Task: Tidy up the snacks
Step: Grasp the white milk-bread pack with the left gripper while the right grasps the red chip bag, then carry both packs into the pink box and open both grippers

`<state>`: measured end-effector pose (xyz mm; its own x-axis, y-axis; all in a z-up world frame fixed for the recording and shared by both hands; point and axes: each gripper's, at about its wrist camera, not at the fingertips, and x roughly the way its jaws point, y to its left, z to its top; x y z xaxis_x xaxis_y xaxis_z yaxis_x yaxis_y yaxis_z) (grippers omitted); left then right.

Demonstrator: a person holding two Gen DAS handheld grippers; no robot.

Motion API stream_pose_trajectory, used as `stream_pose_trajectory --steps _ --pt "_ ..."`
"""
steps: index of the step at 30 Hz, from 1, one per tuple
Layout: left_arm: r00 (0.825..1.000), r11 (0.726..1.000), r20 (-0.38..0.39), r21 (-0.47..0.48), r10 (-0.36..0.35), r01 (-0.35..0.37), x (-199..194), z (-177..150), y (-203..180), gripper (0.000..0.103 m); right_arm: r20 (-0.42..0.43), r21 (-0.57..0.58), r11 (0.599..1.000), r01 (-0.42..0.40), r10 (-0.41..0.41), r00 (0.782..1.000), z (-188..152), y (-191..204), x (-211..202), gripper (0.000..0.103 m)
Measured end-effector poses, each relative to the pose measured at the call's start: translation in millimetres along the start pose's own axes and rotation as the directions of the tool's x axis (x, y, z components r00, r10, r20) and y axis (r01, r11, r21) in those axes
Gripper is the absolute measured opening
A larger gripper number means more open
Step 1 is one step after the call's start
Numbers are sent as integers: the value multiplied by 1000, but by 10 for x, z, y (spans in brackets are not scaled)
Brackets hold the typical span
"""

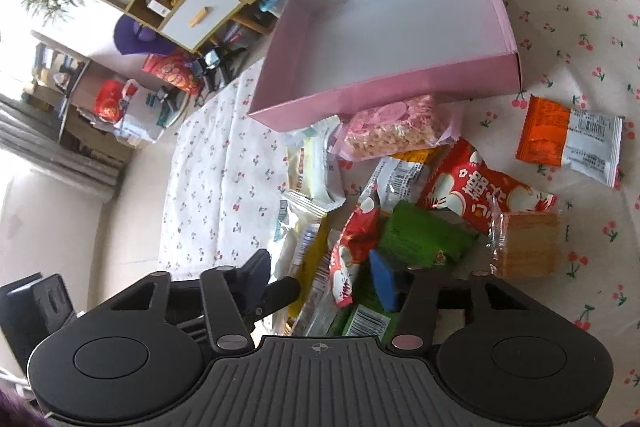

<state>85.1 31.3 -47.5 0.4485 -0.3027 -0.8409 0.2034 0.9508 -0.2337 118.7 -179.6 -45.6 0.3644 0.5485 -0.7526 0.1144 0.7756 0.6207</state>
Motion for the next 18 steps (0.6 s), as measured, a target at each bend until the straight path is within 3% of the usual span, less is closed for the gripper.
stream_pose_trajectory --steps 8,12,18 --pt "999 1000 -26 7 29 -29 51 -7 13 47 0 19 999 48 -48 999 12 28 104 38" --pt "999 999 -34 -14 34 -35 58 -11 48 43 -10 28 996 79 -79 997 6 11 176 26" --pt "999 999 -22 -20 50 -50 2 -11 36 35 -8 47 996 72 -72 997 1 -22 164 24"
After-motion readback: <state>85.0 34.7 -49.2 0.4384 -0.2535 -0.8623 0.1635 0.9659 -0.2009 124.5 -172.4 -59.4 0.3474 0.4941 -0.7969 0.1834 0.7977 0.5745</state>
